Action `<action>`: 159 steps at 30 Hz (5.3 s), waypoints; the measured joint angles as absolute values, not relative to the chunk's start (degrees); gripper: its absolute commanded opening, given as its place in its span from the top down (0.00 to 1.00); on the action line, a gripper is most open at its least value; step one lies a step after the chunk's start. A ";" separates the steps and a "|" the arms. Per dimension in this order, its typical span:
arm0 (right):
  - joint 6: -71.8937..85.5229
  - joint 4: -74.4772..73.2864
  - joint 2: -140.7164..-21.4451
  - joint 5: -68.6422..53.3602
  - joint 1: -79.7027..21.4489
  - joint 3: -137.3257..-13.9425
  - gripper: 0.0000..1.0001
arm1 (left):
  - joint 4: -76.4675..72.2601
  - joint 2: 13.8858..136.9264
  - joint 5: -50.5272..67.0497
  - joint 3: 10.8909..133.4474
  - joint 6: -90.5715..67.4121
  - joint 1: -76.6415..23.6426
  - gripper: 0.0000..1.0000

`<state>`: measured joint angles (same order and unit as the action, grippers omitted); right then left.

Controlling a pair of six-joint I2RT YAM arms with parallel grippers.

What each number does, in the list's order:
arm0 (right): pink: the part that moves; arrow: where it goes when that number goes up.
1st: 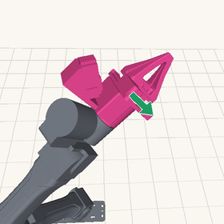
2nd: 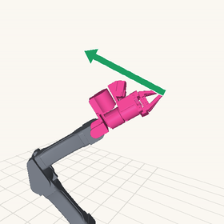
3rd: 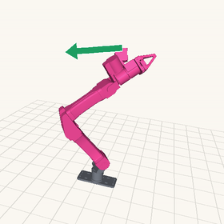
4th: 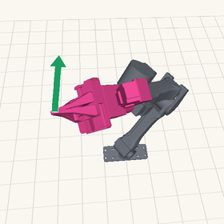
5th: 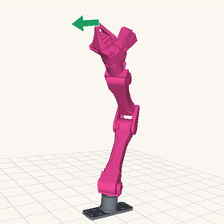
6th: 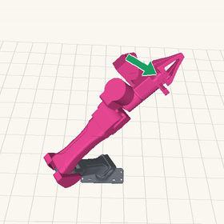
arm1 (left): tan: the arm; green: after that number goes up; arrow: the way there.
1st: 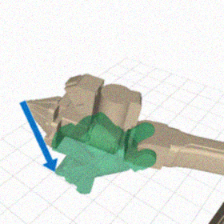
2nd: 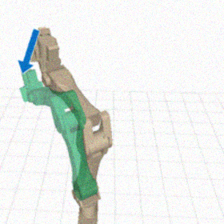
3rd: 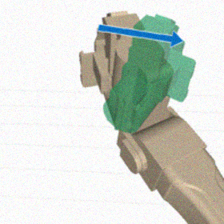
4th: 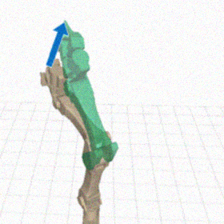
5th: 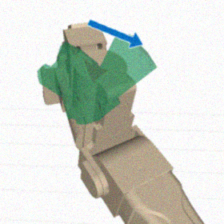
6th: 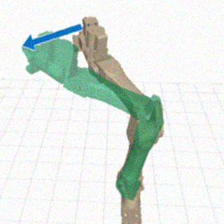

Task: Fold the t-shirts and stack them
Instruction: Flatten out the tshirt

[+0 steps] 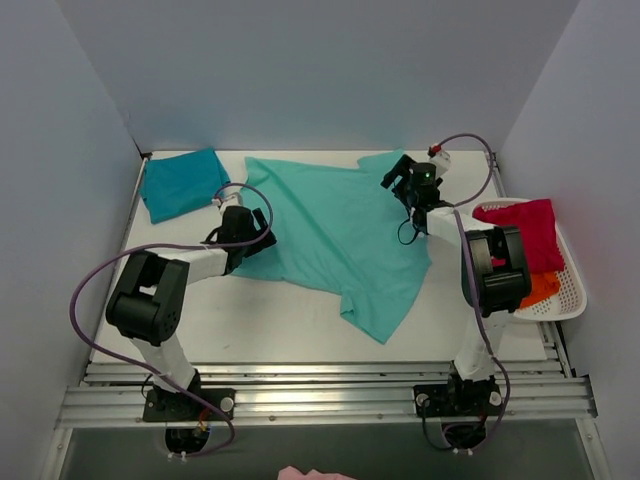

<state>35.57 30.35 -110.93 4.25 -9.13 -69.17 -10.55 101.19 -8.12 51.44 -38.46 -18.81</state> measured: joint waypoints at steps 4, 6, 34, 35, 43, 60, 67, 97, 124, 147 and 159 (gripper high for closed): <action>35.75 32.47 -111.81 4.03 -9.74 -69.21 0.42 | -11.25 101.25 -8.56 50.68 -39.07 -19.40 0.20; 35.88 33.34 -114.32 3.90 -9.67 -70.04 0.58 | -11.79 101.25 -8.95 50.33 -39.44 -19.46 0.21; 43.07 38.94 -131.07 -4.14 -1.78 -79.09 1.00 | -1.23 93.06 -28.73 42.28 -49.58 -33.12 0.60; 43.53 38.89 -131.17 -4.64 -1.69 -79.33 1.00 | -0.69 92.71 -29.34 41.91 -50.22 -33.93 0.60; 46.11 38.57 -133.01 -7.33 2.46 -81.87 1.00 | -1.85 93.47 -33.76 40.71 -55.16 -36.84 0.63; 48.88 39.31 -133.32 -8.40 5.56 -81.67 1.00 | -8.93 99.53 -49.19 37.67 -75.33 -53.15 0.61; 49.98 40.71 -133.82 -8.56 6.31 -81.56 1.00 | -16.64 106.91 -55.05 39.92 -82.08 -58.65 0.61; 46.81 42.57 -123.31 -5.72 1.63 -71.68 0.41 | 63.83 72.84 -49.74 59.42 -88.33 -73.08 0.06; 40.21 35.09 -109.60 -0.80 -9.45 -68.84 1.00 | 3.07 107.18 -16.95 69.28 -33.69 -24.91 0.04; 42.33 27.22 -135.06 1.83 -14.72 -92.18 1.00 | -0.25 120.18 -6.22 79.92 -32.86 -21.32 0.03; 47.24 25.65 -151.81 0.64 -10.55 -116.29 1.00 | 0.21 123.76 -3.99 88.29 -32.45 -18.98 0.02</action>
